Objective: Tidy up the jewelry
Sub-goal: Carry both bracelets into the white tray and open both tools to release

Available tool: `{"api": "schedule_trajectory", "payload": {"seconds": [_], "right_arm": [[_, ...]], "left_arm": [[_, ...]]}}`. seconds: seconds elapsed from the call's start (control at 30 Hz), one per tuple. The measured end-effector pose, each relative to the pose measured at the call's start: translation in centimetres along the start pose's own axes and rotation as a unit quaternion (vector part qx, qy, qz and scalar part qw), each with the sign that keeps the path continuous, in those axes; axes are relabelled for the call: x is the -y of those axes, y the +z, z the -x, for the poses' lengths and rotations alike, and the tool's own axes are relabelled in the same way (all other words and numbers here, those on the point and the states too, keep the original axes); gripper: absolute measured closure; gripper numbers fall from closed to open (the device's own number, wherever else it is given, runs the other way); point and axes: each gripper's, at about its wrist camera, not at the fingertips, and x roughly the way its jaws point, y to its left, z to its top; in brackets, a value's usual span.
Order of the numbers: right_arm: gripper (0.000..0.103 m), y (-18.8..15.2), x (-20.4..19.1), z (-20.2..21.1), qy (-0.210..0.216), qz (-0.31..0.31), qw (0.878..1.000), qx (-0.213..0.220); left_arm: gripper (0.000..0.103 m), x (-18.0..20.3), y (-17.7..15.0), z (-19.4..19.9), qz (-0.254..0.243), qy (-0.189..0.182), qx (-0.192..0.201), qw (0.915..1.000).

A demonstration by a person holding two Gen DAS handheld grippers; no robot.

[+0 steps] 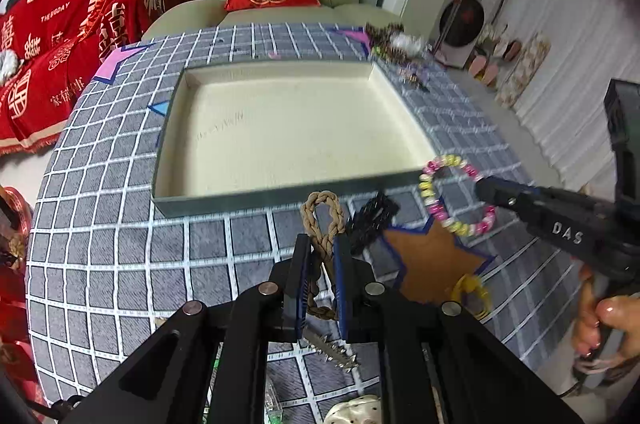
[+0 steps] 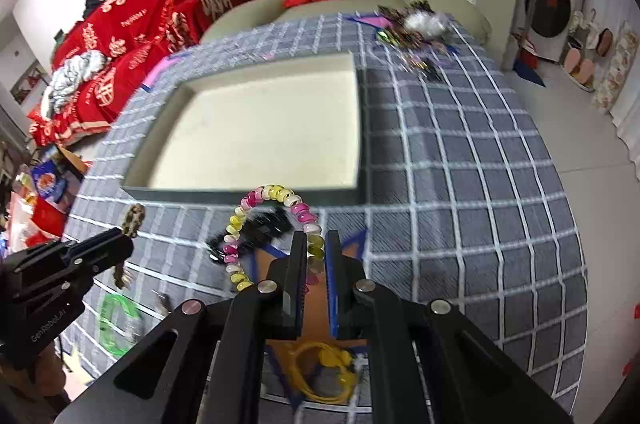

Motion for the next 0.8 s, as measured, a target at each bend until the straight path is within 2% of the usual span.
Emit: {"api": "schedule_trajectory", "payload": {"seconds": [0.13,0.2,0.33,0.53,0.67,0.8], "right_arm": [[0.093,1.7,-1.2,0.3,0.011,0.006,1.000,0.007],[0.093,2.9,-1.8,-0.1,0.007,0.016,1.000,0.011],[0.094,5.4,-2.3,-1.4,0.003,0.025,1.000,0.012],[0.094,9.3,-1.6,-5.1,0.008,0.006,1.000,0.000],[0.094,10.9,-1.2,-7.9,0.006,-0.002,1.000,-0.008],[0.094,12.0,-1.1,-10.7,0.004,-0.007,1.000,-0.019]], "left_arm": [[0.084,-0.5,2.5,0.6,-0.005,0.017,0.010,0.9998],[0.084,-0.8,3.7,0.2,-0.011,0.034,0.015,0.9992],[0.084,-2.3,6.4,-1.2,-0.001,0.046,0.015,0.9988],[0.084,-4.1,9.9,-5.5,0.005,0.070,0.000,0.9975],[0.084,-4.8,10.9,-9.0,-0.005,0.094,-0.019,0.9954],[0.084,-5.7,11.3,-12.0,0.001,0.097,-0.041,0.9944]]}}
